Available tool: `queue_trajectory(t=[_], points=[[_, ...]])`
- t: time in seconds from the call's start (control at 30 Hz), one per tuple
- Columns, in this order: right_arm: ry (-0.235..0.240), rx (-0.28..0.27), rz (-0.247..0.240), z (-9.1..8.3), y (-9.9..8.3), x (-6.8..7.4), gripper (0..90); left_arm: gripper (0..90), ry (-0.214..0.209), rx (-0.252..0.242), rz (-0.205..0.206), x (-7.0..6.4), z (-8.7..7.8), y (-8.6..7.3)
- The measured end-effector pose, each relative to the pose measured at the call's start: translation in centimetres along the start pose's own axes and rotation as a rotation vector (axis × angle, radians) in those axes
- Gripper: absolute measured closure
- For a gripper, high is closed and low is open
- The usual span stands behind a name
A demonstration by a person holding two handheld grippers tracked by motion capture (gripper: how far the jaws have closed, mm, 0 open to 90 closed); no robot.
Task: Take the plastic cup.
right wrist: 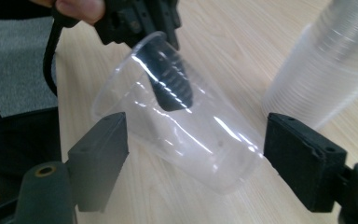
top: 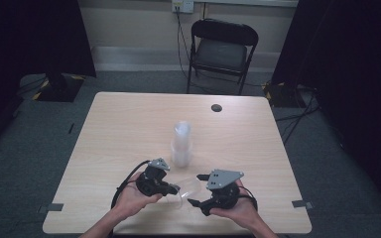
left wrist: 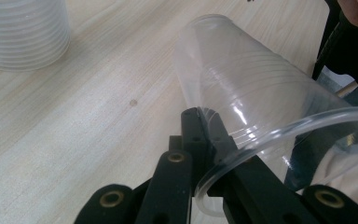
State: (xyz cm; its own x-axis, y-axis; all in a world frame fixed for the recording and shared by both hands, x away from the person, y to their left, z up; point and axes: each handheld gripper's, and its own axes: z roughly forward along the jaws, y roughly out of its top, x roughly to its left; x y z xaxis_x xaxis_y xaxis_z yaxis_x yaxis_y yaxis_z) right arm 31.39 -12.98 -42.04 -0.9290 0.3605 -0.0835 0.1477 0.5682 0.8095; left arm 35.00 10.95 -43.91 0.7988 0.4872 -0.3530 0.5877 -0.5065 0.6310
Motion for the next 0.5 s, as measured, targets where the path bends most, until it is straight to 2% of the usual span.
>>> queue_trajectory(t=[0.17, 0.2, 0.27, 0.37, 0.4, 0.47, 0.5], points=[[0.014, 0.045, -0.06, 0.8, 0.1, 0.5, 17.9, 90.0, 0.0, 0.054, -0.001, -0.1, 0.1, 0.7], [0.017, 0.052, -0.072, 1.0, 0.1, 0.6, 18.0, 90.0, -0.01, 0.044, -0.012, 0.0, 0.1, 0.8], [0.01, 0.061, -0.095, 1.2, 0.1, 0.8, 16.7, 90.0, 0.0, 0.062, -0.009, -0.1, 0.1, 1.0], [0.002, 0.067, -0.117, 1.4, 0.1, 1.1, 15.3, 90.0, -0.018, 0.062, -0.03, 0.0, 0.1, 1.1], [-0.001, 0.066, -0.124, 1.5, 0.1, 1.1, 14.9, 90.0, -0.007, 0.063, -0.033, -0.1, 0.1, 1.2], [-0.001, 0.068, -0.133, 1.6, 0.2, 1.0, 14.3, 90.0, -0.02, 0.062, -0.041, 0.0, 0.2, 1.3], [-0.002, 0.07, -0.141, 1.6, 0.3, 1.0, 14.1, 90.0, -0.009, 0.064, -0.037, 0.0, 0.1, 1.4]])
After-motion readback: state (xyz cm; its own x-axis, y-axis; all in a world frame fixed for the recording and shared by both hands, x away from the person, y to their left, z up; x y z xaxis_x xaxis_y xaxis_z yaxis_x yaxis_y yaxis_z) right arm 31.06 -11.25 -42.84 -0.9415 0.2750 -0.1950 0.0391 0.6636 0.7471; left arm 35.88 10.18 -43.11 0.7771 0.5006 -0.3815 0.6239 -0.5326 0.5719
